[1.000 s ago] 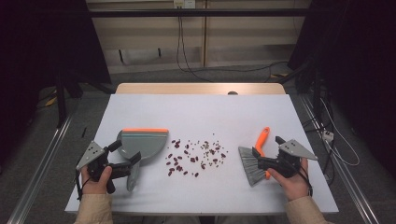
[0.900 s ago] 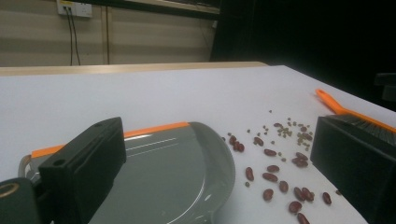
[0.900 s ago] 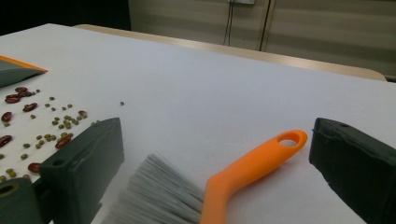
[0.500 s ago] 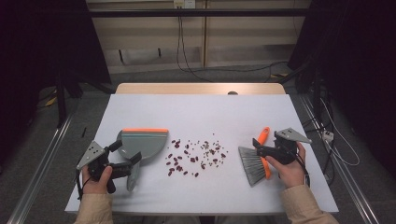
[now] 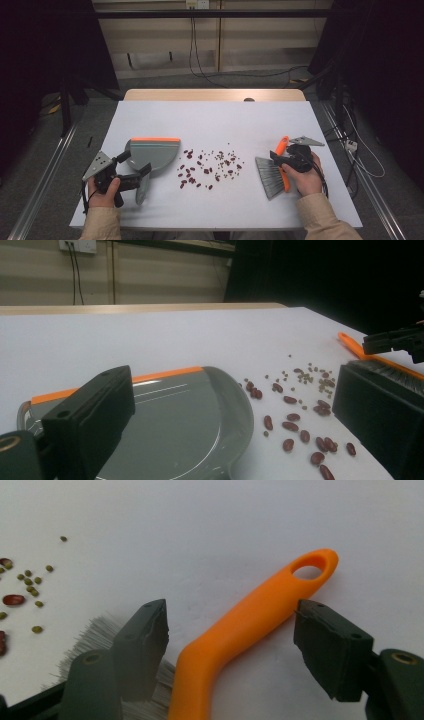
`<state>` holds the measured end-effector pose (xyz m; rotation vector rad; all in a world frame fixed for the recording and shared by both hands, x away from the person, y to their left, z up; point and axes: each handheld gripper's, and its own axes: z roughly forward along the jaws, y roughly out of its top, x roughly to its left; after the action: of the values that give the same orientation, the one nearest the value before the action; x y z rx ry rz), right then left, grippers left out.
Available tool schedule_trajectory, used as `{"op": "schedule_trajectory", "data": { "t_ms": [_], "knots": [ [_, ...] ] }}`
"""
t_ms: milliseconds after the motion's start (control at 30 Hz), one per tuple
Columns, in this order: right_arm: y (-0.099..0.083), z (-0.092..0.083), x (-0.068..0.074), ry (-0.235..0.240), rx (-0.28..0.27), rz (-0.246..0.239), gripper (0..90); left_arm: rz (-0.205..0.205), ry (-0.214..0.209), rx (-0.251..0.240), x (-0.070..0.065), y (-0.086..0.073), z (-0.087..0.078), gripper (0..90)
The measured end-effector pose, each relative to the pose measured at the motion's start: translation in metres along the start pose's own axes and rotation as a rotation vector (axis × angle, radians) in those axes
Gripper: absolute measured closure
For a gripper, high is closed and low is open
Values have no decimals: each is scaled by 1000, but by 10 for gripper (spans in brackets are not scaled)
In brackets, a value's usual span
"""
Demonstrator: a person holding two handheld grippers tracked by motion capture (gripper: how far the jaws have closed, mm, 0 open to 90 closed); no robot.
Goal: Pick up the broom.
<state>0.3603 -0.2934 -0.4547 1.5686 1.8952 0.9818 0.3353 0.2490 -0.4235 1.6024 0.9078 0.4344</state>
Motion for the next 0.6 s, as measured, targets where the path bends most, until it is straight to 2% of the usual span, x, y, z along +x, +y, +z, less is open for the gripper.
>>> {"op": "schedule_trajectory", "data": {
  "t_ms": [133, 233, 367, 600],
  "knots": [
    [-1, 2, 0, -23, 46, -1, 369, 5, -2, 1, -1, 0, 1, 32],
    [-1, 3, 0, -19, 56, 24, 406, 0, -5, 2, -1, 0, 1, 32],
    [4, 6, 2, -27, 117, 57, 423, 2, -4, 4, -1, 0, 1, 32],
    [11, 13, 12, -52, 168, 10, 500, 4, -1, 3, -1, 1, 1, 32]
  ]
}}
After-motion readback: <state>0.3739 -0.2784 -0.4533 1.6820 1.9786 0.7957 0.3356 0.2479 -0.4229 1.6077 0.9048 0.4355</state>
